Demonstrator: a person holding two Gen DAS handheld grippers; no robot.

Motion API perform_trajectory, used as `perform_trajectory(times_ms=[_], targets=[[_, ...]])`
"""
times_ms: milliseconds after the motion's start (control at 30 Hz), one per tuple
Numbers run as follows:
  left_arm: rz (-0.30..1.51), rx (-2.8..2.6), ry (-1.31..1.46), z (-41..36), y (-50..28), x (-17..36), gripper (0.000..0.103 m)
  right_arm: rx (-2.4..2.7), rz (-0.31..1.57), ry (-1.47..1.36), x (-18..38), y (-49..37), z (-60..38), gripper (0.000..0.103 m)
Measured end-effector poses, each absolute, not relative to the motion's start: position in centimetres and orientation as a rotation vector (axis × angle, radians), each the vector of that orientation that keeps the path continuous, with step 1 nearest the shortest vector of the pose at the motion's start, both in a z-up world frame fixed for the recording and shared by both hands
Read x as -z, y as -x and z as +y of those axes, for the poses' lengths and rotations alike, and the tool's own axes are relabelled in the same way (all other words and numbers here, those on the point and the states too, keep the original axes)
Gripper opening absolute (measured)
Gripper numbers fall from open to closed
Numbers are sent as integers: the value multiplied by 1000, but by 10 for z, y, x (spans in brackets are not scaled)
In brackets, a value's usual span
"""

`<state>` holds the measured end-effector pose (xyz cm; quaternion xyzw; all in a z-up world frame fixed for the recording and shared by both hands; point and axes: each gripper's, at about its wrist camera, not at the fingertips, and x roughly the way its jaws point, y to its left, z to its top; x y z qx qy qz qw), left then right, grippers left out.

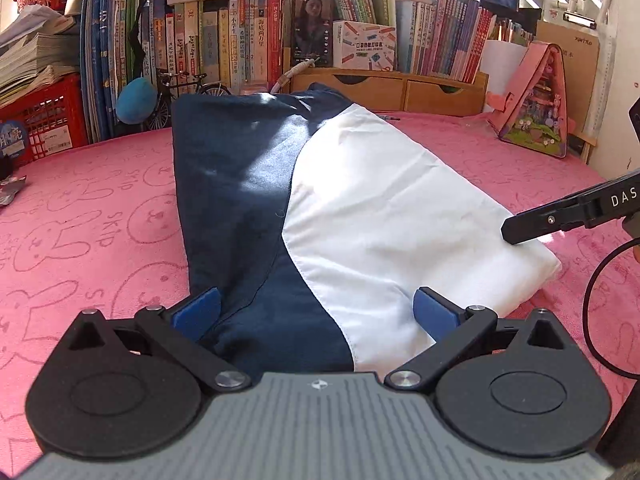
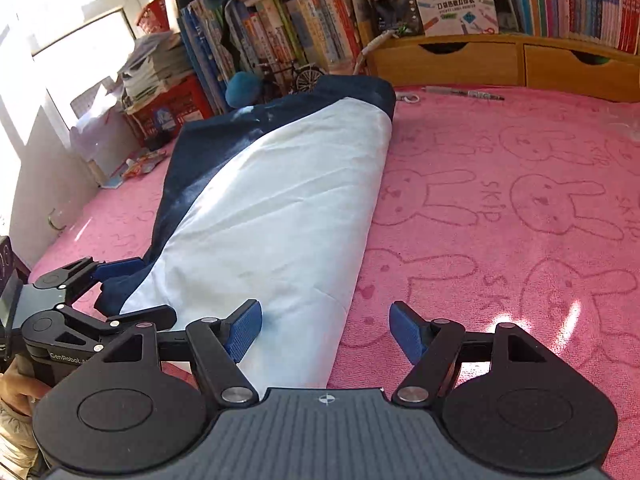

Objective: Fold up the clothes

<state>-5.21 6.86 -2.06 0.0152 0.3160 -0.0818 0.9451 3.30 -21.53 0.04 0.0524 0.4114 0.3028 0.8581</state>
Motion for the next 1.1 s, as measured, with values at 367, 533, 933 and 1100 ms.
perform_trajectory(times_ms=[367,533,933,1100], targets=[[727,35,135,125,82,-24,103,-727,871,-439,23,-46,-253,84],[588,70,113,102,76,-55,103,-775,888,-528,28,-55,-256,84],[766,66,109,78,33,11,103,-900,1000,-557,27,-71,-239,99],[774,60,171,99,39,20,103,-921,1037,-556,26,-83,-225,103]])
